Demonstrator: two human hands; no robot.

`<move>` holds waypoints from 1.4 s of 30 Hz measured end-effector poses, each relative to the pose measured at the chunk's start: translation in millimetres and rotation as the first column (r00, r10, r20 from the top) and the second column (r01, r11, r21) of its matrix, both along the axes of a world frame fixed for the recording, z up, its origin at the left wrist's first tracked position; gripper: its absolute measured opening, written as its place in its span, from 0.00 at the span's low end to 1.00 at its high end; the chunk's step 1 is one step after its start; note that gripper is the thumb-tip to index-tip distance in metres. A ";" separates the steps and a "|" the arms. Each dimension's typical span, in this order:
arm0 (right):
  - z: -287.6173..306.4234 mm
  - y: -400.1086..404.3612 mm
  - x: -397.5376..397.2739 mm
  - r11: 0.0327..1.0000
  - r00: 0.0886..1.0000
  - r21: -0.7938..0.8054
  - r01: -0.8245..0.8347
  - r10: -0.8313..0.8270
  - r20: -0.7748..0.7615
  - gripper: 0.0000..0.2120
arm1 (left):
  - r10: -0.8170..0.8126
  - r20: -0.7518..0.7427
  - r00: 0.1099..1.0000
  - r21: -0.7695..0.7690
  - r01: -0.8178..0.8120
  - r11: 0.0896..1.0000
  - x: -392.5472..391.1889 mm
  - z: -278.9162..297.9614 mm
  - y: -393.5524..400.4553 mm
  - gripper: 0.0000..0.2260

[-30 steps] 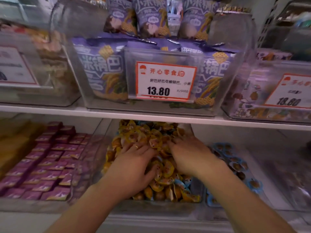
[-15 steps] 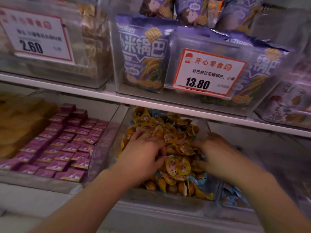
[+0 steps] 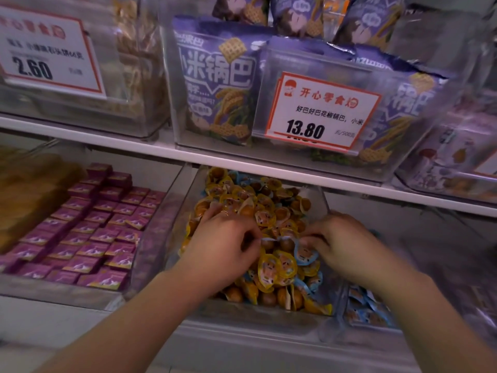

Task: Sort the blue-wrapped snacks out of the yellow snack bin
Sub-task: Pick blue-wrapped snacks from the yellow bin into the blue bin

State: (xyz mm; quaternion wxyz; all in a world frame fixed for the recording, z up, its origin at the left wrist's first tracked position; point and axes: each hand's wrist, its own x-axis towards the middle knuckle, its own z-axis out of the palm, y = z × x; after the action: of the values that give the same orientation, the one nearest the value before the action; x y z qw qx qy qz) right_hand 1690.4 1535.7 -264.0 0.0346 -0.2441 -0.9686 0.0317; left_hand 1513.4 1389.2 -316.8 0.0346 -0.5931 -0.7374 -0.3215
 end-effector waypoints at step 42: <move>18.3 -60.4 47.6 -0.150 0.561 -0.818 -0.556 -0.794 -0.235 0.22 | -0.201 0.214 0.956 0.442 0.088 0.893 110.2 27.0 28.1 0.02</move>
State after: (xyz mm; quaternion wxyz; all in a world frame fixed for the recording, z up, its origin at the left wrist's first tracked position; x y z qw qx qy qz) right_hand 1738.0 1475.3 -245.6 0.2747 -0.2489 -0.3855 0.8450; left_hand 1623.6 1417.3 -289.9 0.0446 -0.5784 -0.6007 -0.5501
